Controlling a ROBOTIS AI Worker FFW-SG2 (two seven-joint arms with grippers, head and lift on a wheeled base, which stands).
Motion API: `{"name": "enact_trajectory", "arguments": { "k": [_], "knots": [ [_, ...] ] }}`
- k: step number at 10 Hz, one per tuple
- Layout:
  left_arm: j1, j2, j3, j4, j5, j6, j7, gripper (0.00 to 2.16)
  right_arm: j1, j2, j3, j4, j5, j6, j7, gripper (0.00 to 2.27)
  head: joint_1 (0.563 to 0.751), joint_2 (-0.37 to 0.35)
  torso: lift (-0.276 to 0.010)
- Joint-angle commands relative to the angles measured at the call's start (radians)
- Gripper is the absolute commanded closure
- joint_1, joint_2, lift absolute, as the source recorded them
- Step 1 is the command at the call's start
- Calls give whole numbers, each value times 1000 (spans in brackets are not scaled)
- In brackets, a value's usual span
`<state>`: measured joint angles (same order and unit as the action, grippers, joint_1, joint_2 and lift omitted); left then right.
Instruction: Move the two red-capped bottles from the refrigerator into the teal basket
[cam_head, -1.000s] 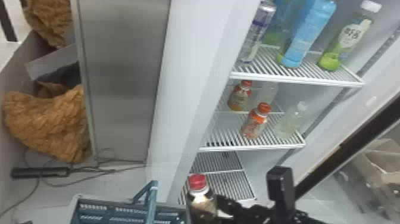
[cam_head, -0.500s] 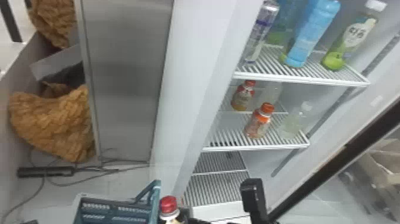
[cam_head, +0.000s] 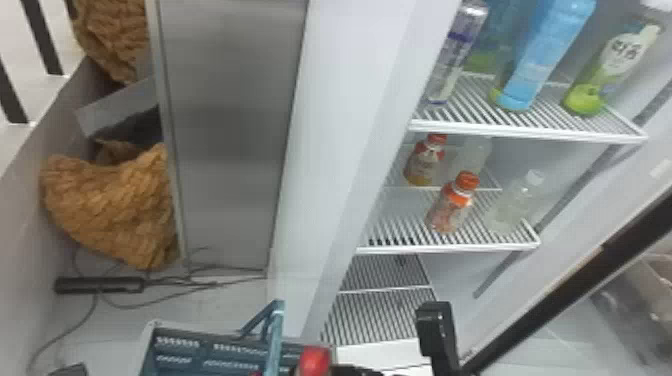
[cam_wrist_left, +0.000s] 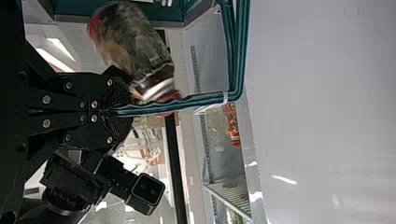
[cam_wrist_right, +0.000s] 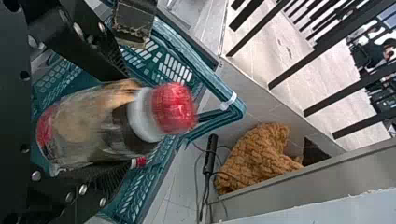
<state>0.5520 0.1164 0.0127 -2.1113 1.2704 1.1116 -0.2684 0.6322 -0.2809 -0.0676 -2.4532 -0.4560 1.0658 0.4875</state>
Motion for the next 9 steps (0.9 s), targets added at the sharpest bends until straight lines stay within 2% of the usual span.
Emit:
{"name": "enact_trajectory", "arguments": {
  "k": [1, 4, 9],
  "knots": [
    [0, 0, -1, -1, 0, 0, 0, 1164, -9, 3, -4, 37, 1, -69, 16, 233, 695, -286, -224],
    [-5, 0, -3, 2, -2, 0, 0, 1164, -19, 14, -28, 101, 21, -192, 46, 223, 695, -288, -224],
    [-7, 2, -7, 2, -2, 0, 0, 1164, -21, 31, -84, 98, 115, -415, 49, 223, 695, -337, -224]
  ]
}}
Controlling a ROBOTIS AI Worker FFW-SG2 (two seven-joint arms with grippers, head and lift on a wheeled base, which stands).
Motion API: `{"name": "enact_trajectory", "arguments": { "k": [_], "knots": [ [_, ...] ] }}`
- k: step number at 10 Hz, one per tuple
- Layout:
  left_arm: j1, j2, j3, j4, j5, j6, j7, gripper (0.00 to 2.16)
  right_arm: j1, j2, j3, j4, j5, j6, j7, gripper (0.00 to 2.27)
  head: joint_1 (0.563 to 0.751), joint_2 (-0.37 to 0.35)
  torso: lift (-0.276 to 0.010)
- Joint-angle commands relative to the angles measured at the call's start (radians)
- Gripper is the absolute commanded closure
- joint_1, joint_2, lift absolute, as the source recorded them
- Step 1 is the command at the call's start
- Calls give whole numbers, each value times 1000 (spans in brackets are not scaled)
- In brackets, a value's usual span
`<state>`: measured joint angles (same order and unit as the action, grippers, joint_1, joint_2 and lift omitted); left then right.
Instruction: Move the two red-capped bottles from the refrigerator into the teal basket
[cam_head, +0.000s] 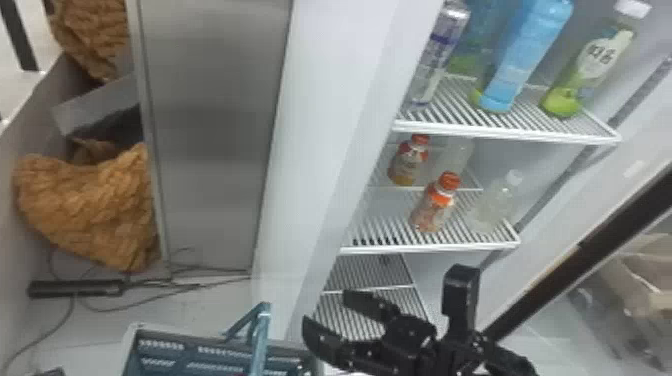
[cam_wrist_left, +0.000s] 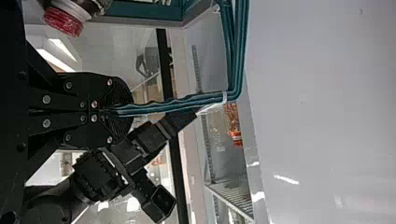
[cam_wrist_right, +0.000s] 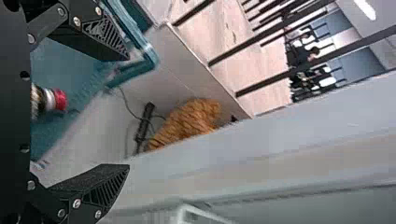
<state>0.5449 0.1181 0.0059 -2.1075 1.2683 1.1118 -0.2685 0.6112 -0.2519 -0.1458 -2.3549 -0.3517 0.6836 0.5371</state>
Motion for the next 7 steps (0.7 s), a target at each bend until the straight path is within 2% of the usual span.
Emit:
{"name": "enact_trajectory", "arguments": {
  "k": [1, 5, 7],
  "knots": [
    [0, 0, 0, 0, 0, 0, 0, 1164, 0, 8, -16, 5, 25, -95, 0, 226, 695, -346, -224],
    [2, 0, 0, 0, 0, 0, 0, 1164, 22, 52, -68, 37, 83, -372, -35, 228, 695, -350, -224],
    [2, 0, 0, 0, -2, 0, 0, 1164, 32, 72, -74, 44, 92, -441, -63, 226, 695, -350, -224]
  ]
}}
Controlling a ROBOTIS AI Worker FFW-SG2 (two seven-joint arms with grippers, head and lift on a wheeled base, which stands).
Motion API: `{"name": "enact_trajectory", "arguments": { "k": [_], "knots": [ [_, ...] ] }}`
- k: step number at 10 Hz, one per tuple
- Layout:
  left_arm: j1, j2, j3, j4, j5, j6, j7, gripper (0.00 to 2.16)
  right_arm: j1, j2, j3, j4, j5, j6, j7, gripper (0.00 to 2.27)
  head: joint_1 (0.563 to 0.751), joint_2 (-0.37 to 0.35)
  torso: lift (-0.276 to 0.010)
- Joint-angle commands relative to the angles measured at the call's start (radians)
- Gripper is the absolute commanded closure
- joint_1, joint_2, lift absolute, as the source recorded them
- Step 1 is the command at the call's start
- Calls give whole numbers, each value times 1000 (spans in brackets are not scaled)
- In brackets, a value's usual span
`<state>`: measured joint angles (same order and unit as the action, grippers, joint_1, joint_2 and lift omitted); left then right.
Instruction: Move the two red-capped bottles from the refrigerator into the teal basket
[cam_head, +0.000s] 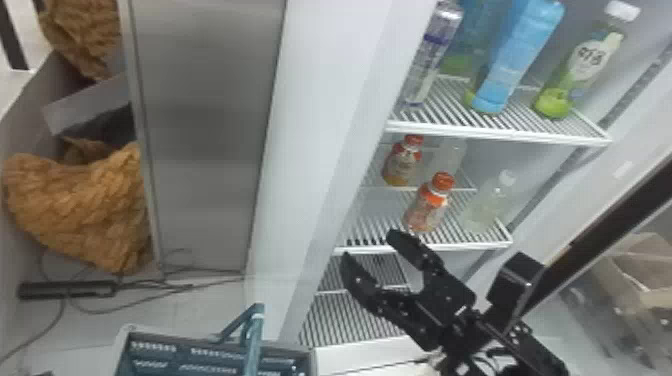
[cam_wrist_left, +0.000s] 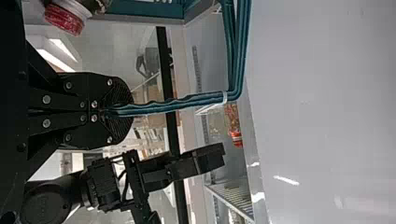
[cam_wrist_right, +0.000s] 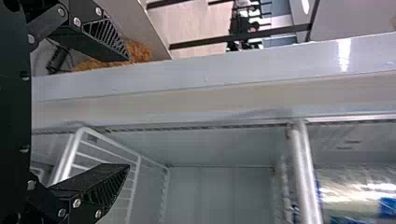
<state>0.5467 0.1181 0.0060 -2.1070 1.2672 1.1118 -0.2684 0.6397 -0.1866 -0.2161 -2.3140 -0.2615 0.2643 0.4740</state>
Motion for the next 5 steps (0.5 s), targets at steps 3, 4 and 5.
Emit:
{"name": "enact_trajectory", "arguments": {
  "k": [3, 4, 5],
  "knots": [
    [1, 0, 0, 0, -1, 0, 0, 1164, 50, 33, 7, -19, 18, -117, -112, 231, 695, -350, -224],
    [1, 0, 0, 0, -3, 0, 0, 1164, 77, 35, 31, -38, 22, -169, -173, 226, 695, -350, -224],
    [1, 0, 0, 2, -1, 0, 0, 1164, 121, 35, 53, -75, 28, -205, -255, 222, 695, -350, -224]
  ]
}}
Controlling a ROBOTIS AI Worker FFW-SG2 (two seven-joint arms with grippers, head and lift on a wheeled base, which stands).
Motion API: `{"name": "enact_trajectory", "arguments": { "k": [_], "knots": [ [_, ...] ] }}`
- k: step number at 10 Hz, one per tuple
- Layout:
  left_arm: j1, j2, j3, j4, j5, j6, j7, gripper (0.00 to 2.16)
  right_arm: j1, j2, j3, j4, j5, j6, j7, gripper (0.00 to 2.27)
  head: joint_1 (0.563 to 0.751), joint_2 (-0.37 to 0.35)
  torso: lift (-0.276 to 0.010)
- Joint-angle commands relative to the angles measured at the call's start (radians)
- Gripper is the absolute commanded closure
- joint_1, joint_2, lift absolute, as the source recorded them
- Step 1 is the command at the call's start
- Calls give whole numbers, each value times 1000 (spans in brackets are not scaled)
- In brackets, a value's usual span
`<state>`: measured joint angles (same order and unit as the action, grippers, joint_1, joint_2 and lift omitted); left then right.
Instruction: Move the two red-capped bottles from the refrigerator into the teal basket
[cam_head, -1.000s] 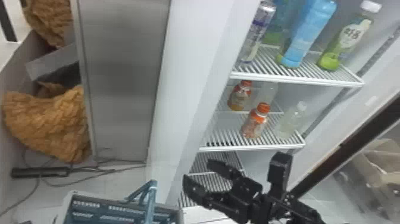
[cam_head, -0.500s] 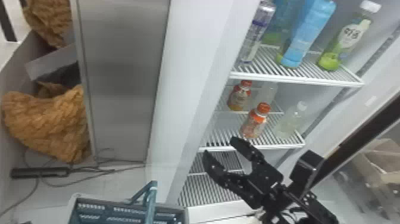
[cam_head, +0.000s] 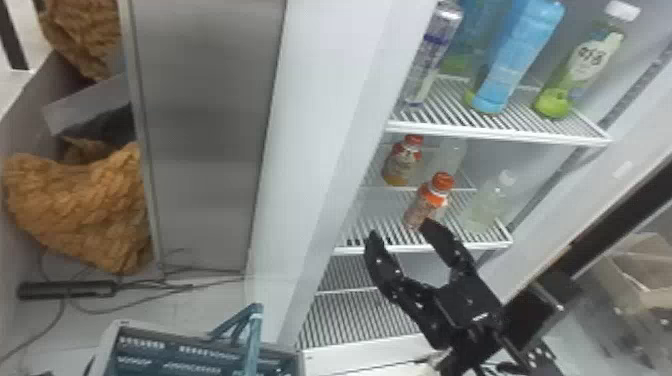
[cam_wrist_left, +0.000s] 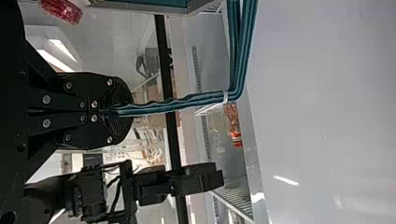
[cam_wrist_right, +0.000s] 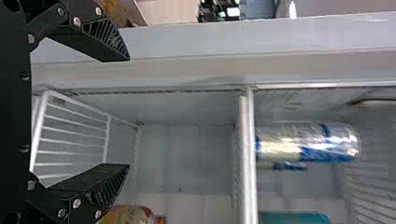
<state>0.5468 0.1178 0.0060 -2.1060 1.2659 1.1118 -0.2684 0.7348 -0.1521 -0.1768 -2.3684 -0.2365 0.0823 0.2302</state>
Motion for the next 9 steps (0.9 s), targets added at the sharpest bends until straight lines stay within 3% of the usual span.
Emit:
{"name": "enact_trajectory", "arguments": {
  "k": [1, 4, 9],
  "knots": [
    [0, 0, 0, 1, 0, 0, 0, 1164, 48, 3, 21, -11, -13, -82, -57, 225, 695, -350, -224],
    [0, 0, 0, 6, -2, 2, 0, 1164, 46, 8, 41, 85, -69, -156, -69, 226, 695, -350, -224],
    [5, -1, 4, 6, 0, 0, -3, 1164, 41, 16, 41, 92, -55, -156, -69, 226, 695, -350, -224]
  ]
}}
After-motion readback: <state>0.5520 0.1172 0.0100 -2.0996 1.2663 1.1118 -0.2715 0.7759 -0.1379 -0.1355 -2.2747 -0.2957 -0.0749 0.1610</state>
